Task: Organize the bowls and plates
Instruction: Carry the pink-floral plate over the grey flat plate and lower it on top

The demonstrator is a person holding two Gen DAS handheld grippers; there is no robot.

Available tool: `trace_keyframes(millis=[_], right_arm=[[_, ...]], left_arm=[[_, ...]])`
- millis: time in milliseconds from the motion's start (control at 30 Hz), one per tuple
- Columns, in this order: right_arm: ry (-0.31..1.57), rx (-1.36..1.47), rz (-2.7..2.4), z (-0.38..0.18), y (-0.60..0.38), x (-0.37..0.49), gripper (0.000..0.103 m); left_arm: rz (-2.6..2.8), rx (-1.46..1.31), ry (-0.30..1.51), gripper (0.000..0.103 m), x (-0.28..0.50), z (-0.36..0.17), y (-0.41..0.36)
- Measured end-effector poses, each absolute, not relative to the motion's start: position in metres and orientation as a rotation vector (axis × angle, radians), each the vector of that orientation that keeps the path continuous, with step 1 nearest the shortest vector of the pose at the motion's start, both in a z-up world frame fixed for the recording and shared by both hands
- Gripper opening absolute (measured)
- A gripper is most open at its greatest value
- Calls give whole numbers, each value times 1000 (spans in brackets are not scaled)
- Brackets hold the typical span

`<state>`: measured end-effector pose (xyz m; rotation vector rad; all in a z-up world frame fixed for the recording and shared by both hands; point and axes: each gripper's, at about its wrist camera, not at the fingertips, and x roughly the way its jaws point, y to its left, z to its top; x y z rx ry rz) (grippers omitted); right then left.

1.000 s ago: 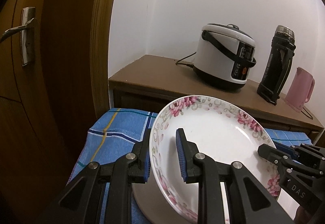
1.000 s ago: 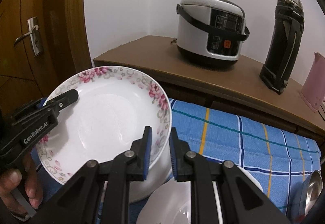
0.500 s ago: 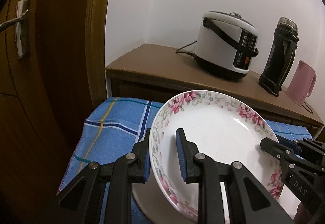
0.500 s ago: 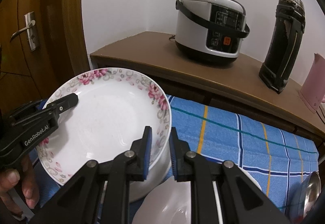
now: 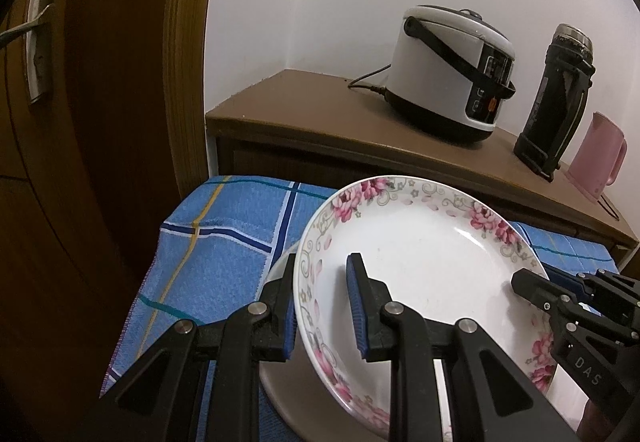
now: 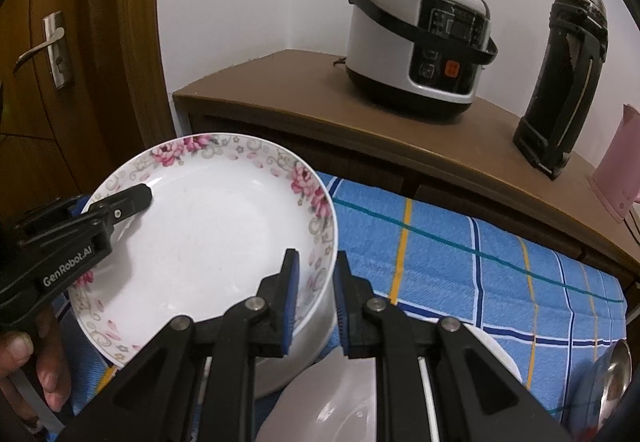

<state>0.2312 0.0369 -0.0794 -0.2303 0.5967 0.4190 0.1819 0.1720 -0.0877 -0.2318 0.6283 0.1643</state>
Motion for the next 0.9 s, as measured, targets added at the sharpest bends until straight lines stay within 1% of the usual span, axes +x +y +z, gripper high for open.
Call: trace_keyframes(millis=[900], right_arm=[[647, -266, 404, -83, 41, 239, 17]], left_arm=[[144, -233, 705, 25, 191, -96, 172]])
